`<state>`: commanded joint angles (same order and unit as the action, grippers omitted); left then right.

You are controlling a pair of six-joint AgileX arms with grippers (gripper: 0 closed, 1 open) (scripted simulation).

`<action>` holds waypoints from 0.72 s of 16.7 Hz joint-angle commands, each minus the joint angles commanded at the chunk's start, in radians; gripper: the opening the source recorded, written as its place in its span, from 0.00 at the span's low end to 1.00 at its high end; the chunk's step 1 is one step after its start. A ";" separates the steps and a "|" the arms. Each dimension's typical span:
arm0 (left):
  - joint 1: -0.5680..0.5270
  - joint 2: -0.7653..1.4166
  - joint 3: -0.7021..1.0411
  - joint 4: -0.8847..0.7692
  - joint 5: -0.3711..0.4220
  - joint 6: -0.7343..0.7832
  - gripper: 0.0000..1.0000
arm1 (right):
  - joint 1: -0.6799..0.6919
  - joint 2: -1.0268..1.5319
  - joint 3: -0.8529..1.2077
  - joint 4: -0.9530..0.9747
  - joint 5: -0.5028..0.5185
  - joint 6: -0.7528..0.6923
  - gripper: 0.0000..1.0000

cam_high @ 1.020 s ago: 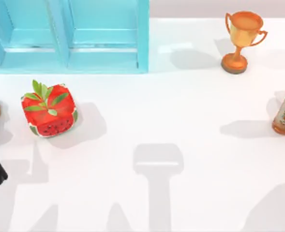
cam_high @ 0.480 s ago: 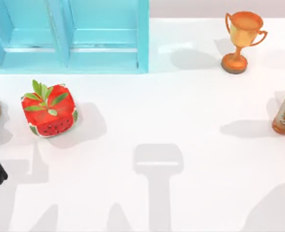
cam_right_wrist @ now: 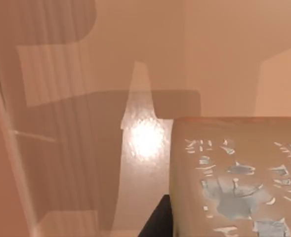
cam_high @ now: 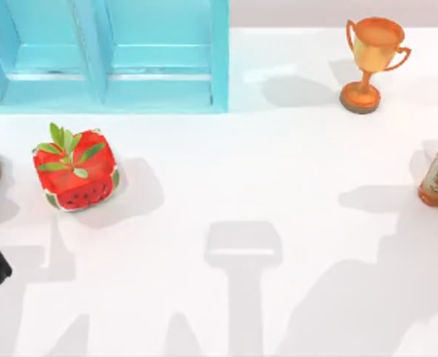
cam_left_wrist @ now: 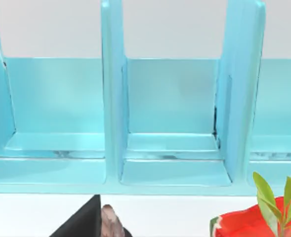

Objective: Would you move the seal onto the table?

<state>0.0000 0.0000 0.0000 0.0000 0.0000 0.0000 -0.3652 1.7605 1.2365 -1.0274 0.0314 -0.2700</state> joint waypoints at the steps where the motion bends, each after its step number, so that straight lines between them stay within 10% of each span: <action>1: 0.000 0.000 0.000 0.000 0.000 0.000 1.00 | 0.039 -0.013 0.036 -0.047 0.004 0.052 0.00; 12: 0.000 0.000 0.000 0.000 0.000 0.000 1.00 | 0.367 -0.222 0.173 -0.411 -0.030 0.279 0.00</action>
<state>0.0000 0.0000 0.0000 0.0000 0.0000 0.0000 0.0020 1.5383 1.4092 -1.4388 0.0018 0.0085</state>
